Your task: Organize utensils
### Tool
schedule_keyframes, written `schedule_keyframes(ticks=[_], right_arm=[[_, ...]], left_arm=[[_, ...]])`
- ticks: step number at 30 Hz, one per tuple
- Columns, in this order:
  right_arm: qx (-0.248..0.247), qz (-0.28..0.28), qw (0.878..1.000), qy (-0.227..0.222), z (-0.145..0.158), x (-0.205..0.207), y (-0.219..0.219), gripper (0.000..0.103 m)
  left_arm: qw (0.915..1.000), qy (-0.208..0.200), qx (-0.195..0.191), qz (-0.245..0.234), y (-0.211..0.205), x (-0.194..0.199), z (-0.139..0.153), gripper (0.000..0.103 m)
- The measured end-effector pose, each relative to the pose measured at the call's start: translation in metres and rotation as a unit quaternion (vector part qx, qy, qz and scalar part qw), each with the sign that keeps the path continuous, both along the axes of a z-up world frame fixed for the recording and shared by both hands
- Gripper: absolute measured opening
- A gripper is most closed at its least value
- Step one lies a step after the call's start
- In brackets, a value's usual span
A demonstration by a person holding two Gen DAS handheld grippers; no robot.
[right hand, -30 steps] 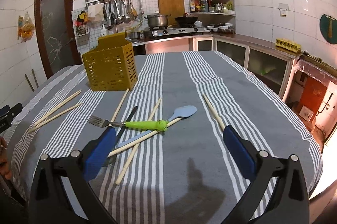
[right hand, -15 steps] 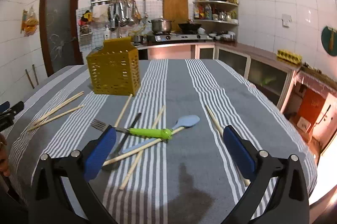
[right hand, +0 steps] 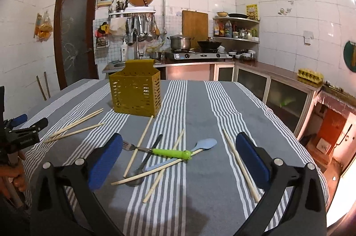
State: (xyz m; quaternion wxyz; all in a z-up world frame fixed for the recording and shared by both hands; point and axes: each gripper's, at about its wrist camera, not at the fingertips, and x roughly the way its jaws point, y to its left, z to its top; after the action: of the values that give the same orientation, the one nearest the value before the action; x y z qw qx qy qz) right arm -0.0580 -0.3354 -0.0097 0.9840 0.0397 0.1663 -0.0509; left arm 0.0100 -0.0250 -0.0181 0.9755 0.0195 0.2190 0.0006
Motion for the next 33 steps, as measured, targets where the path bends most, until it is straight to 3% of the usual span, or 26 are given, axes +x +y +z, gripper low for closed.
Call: schedule_keyframes(ticks=[12,19,23,28,33], right_arm=[[-0.004,-0.009,1.000,0.011,0.006,0.009,-0.003,0.099],[0.026,-0.007,0.999,0.032,0.001,0.018,-0.004,0.099],[0.020,-0.015,0.998,0.062,-0.014,0.028,-0.005,0.099],[0.057,-0.015,0.992,0.109,-0.047,0.044,-0.012,0.099],[0.019,-0.007,0.992,0.126,-0.060,0.063,-0.008,0.099]], left_arm=[[0.9999,0.000,0.012,-0.005,-0.011,0.001,0.001,0.098],[0.9999,0.003,0.009,-0.005,-0.008,0.000,0.000,0.098],[0.9999,0.007,0.010,-0.004,-0.006,0.002,-0.002,0.098],[0.9998,0.014,0.011,0.004,0.002,0.010,-0.005,0.098],[0.9989,0.044,0.015,-0.004,0.010,0.033,-0.010,0.098]])
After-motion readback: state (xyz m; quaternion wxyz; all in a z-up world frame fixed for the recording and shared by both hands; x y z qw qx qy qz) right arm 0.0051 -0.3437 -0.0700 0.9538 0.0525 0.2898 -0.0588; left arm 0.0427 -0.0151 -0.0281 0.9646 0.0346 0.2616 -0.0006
